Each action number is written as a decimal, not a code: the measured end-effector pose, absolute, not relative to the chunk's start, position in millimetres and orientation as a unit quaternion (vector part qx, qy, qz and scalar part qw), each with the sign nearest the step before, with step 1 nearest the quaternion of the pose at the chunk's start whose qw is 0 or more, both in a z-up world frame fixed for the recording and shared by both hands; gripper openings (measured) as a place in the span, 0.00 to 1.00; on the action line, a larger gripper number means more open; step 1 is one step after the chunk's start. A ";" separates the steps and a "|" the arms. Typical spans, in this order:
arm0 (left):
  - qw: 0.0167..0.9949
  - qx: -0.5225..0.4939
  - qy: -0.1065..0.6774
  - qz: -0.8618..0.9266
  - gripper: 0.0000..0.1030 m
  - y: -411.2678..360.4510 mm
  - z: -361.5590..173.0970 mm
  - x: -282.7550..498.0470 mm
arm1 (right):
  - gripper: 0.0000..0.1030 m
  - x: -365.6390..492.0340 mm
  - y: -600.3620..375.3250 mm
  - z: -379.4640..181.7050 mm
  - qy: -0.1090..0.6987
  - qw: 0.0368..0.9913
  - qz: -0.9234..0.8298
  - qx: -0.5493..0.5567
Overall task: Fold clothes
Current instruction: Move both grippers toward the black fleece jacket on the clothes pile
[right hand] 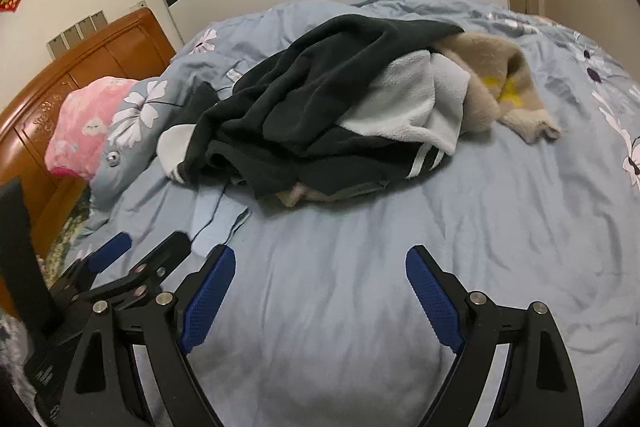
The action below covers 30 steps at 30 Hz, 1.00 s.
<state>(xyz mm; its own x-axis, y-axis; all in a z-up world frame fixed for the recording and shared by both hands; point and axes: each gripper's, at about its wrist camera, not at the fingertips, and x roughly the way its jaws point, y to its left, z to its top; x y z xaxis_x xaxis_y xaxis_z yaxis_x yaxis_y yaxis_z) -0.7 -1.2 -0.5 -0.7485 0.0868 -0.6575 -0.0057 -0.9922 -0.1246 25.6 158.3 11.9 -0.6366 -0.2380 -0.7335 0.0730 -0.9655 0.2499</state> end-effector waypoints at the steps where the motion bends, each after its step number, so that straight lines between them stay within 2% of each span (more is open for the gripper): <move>1: 0.024 -0.352 -0.062 0.934 1.00 -4.2 -1.7 -2.4 | 0.85 23.0 160.6 13.2 -0.102 0.082 -0.900 0.415; 8: 0.020 -0.341 -0.090 0.935 1.00 -24.7 -9.3 -14.2 | 0.86 -3.0 155.2 -4.2 -0.109 0.071 -0.914 0.383; 14: -0.015 -0.326 -0.056 0.943 1.00 -22.0 -25.8 -11.0 | 0.85 -0.9 150.6 -30.2 -0.105 0.044 -0.924 0.365; 20: -0.015 -0.315 -0.092 0.945 1.00 -27.3 -34.0 -4.7 | 0.86 -7.8 151.7 -43.0 -0.089 0.016 -0.930 0.356; 26: -0.010 -0.301 -0.027 0.953 1.00 -8.6 -30.0 -8.0 | 0.86 -16.7 145.0 -55.6 -0.064 0.005 -0.927 0.371; 30: 0.000 -0.310 -0.038 0.950 1.00 -4.8 -34.4 -8.6 | 0.86 -22.7 142.5 -59.0 -0.051 -0.004 -0.923 0.382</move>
